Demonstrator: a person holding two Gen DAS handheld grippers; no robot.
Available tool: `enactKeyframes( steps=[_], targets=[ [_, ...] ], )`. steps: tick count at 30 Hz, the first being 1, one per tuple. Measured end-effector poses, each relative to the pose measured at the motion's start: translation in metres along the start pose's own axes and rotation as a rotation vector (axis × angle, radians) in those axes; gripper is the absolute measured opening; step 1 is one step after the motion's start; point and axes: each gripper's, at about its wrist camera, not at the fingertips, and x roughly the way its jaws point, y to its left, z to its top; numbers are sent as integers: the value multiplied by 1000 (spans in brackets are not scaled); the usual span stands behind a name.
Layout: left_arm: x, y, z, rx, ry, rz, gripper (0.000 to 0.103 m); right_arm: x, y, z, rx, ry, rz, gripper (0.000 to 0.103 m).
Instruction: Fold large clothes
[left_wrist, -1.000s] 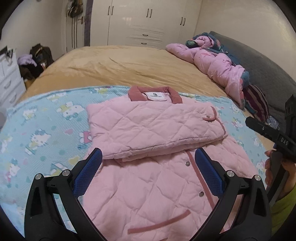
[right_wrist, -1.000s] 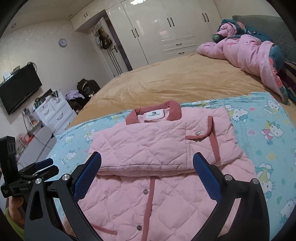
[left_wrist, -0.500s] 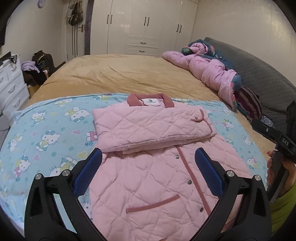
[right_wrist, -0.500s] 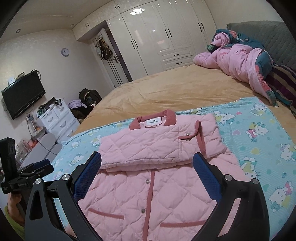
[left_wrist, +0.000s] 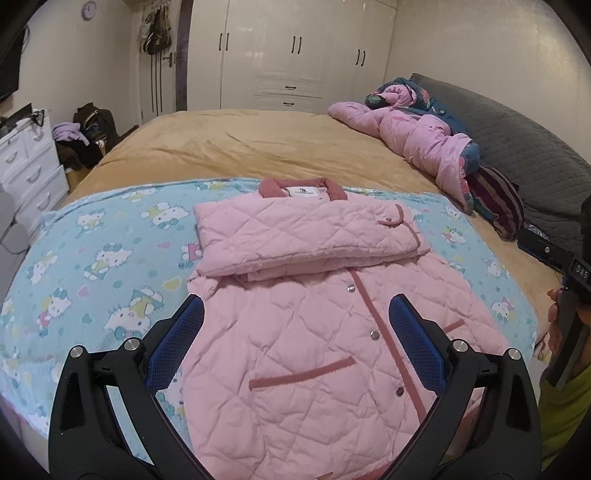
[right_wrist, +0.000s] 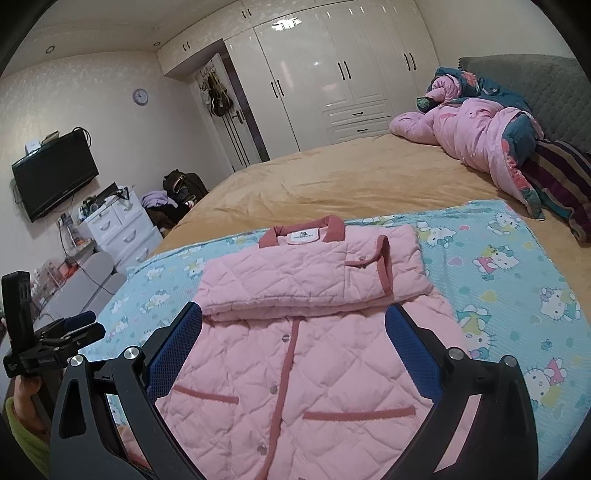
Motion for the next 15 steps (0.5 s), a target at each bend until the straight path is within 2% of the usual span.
enactKeyframes(
  steps=[15],
  targets=[
    [-3,13,-34,-43,28,56,94,-8,-18,-24,-9,46,-6,99]
  ],
)
